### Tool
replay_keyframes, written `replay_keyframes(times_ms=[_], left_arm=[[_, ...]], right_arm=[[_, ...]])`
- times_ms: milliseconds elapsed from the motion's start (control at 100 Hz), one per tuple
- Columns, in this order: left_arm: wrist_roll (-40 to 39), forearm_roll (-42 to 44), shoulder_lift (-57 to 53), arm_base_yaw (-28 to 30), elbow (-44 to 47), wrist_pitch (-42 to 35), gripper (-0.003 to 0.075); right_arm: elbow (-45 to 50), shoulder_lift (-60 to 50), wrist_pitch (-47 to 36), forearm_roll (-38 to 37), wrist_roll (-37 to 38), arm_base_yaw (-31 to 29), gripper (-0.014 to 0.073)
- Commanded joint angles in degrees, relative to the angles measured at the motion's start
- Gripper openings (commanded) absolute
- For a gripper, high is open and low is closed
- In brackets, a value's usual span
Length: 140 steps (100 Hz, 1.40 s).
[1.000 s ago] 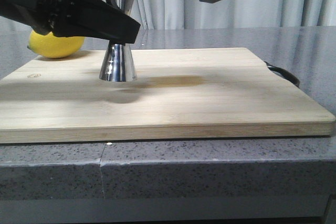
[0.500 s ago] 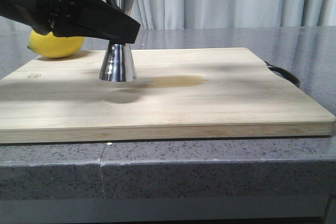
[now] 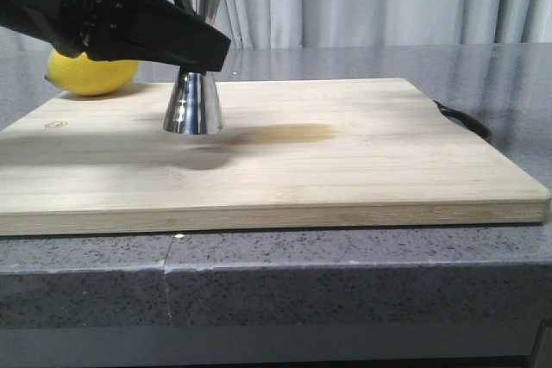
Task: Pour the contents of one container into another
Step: 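Set the beaker back on the board with the right gripper and withdraw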
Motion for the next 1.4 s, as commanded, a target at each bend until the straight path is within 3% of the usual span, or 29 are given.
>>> replay_keyframes(times_ms=[0,180,640,1190,1280,1390], left_arm=[[-0.3,-4.0,-2.0,-0.4,-1.7,6.7,-0.002],[-0.3,-4.0,-2.0,-0.4,-1.7,6.7,-0.002],[-0.3,-4.0,-2.0,-0.4,-1.7,6.4,-0.002],[-0.3,-4.0,-2.0,-0.4,-1.7,6.4,-0.002],[-0.3,-4.0,-2.0,-0.4,-1.7,6.4,-0.002],[-0.3,-4.0,-2.0,-0.4,-1.7,6.4,-0.002]], right_arm=[[0.4,0.1,-10.7,2.8,0.1,-3.9,0.0181],[0.9,5.7,-17.9,4.7,-2.9,-8.5,0.0181],[0.9,15.6,-23.3,10.0,-14.8,-8.6,0.0181],[0.9,18.1,-25.0,10.7,-15.0,-8.6,0.0189],[0.9,18.1,-25.1,10.7,-15.0,-8.6,0.0237],[0.9,18.1,-25.1,10.7,-15.0,-8.6,0.0361]])
